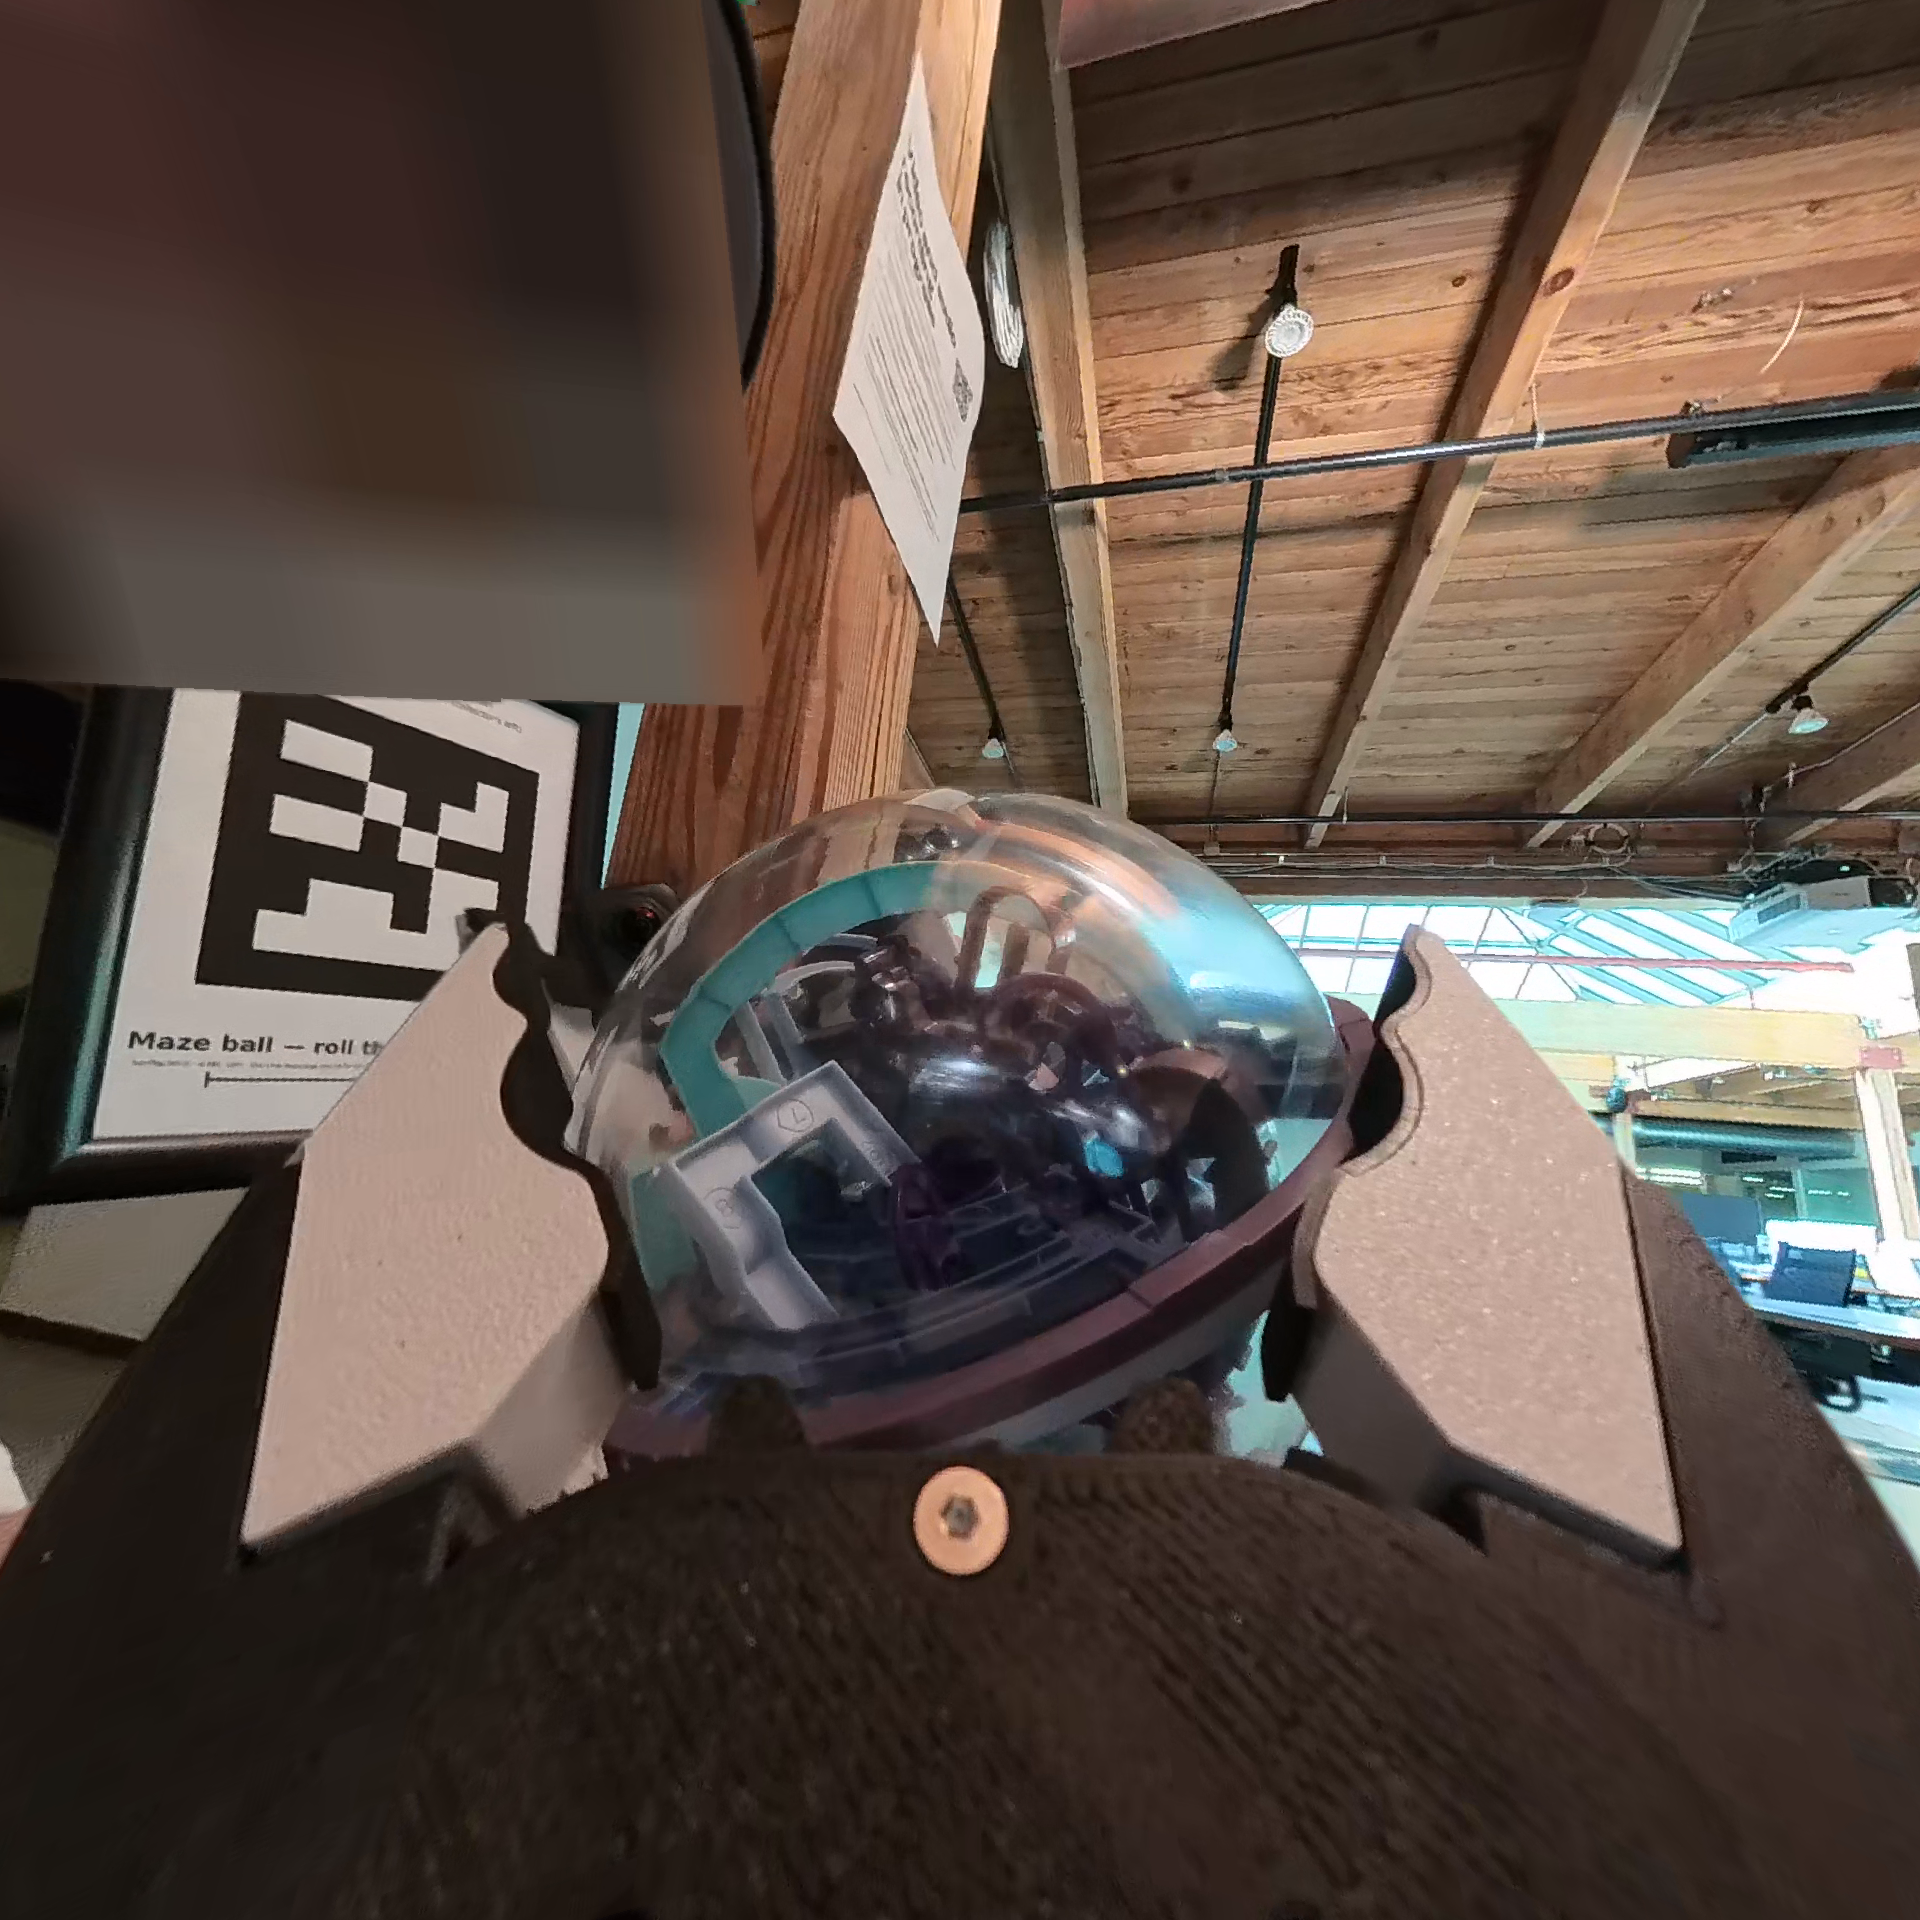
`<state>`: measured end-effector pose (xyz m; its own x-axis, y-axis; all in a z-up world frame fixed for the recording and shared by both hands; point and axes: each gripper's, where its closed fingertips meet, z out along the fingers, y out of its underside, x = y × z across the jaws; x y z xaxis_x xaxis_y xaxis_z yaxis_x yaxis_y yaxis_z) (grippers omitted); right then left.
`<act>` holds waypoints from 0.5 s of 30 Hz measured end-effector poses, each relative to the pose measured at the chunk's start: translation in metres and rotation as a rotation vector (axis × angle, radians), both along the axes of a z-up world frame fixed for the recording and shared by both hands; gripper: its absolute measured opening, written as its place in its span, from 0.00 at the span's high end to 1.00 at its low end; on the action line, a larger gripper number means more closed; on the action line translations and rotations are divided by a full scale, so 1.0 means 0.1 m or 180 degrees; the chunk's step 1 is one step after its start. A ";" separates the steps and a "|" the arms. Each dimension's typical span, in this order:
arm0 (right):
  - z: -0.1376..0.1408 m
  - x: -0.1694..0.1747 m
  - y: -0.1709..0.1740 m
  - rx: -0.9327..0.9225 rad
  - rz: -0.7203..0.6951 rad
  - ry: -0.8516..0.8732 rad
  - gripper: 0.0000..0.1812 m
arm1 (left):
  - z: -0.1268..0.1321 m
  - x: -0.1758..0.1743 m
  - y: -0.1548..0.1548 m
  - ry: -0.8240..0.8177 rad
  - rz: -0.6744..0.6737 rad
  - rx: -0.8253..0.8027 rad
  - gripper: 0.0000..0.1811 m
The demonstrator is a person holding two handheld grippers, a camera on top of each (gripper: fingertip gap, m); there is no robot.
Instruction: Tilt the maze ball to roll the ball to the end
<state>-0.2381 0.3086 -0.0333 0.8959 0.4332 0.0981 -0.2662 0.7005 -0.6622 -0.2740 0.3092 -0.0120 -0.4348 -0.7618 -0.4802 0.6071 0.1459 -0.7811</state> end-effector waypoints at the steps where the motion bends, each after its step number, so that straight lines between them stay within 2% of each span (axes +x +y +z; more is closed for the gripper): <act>1: 0.00 -0.01 0.00 0.0000 -0.0015 -0.0026 0.16 | 0.01 -0.01 0.00 -0.0008 -0.0017 -0.0017 0.25; 15: 0.03 0.01 0.03 -0.0117 -0.0058 0.0027 0.16 | 0.01 0.04 0.07 0.0112 0.0032 -0.0163 0.25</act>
<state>-0.2372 0.3118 -0.0305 0.9045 0.4199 0.0747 -0.2593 0.6804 -0.6854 -0.2699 0.3161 -0.0109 -0.4429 -0.7894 -0.4250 0.5778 0.1112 -0.8085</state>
